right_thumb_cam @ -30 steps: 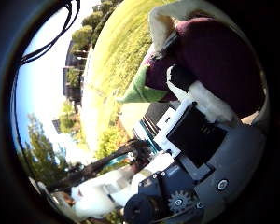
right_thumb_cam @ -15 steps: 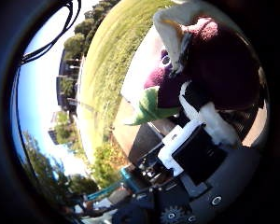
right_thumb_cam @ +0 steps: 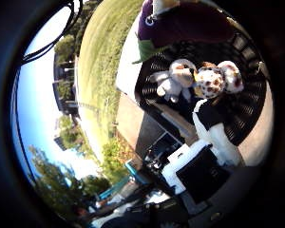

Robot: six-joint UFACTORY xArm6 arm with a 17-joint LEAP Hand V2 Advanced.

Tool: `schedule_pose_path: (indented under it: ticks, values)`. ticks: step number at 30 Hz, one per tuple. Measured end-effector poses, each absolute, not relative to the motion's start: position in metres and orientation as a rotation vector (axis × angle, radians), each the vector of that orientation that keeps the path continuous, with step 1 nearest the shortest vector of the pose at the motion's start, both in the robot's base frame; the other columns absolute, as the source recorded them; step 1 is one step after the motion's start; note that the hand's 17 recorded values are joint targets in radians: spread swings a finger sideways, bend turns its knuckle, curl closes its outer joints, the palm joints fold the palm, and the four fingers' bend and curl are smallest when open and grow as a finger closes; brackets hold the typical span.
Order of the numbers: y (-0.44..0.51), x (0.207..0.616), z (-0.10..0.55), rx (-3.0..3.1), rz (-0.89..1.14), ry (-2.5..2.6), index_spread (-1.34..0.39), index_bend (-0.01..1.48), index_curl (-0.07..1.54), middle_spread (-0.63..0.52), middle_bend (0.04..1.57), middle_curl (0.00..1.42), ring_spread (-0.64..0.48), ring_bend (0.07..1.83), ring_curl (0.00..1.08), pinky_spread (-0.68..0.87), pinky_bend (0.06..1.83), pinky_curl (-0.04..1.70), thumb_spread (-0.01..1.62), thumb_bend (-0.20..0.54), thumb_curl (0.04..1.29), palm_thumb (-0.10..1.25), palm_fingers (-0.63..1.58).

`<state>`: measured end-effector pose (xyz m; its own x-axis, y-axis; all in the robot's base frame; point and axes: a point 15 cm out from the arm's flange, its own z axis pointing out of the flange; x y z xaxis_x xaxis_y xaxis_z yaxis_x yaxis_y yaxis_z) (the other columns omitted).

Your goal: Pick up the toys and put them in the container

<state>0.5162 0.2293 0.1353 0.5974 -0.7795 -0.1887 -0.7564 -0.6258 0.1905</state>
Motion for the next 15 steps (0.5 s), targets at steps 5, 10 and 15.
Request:
schedule_pose_path:
  ticks: [5,10,15]
  values:
    - [0.21,0.51,0.146,2.681,-0.437,-1.338,-0.48,0.16,0.47,0.1,0.14,0.35,0.32,0.49,0.32,0.51,0.84,0.44,1.09,-0.026,0.54,0.85,-0.06]
    - [0.188,0.514,0.142,2.658,-0.461,-1.364,-0.46,0.17,0.42,0.1,0.14,0.31,0.32,0.46,0.31,0.52,0.82,0.41,1.08,-0.026,0.53,0.86,-0.04]
    - [0.184,0.512,0.143,2.683,-0.478,-1.308,-0.44,0.18,0.39,0.1,0.14,0.3,0.32,0.44,0.31,0.52,0.8,0.38,1.08,-0.026,0.53,0.86,-0.02]
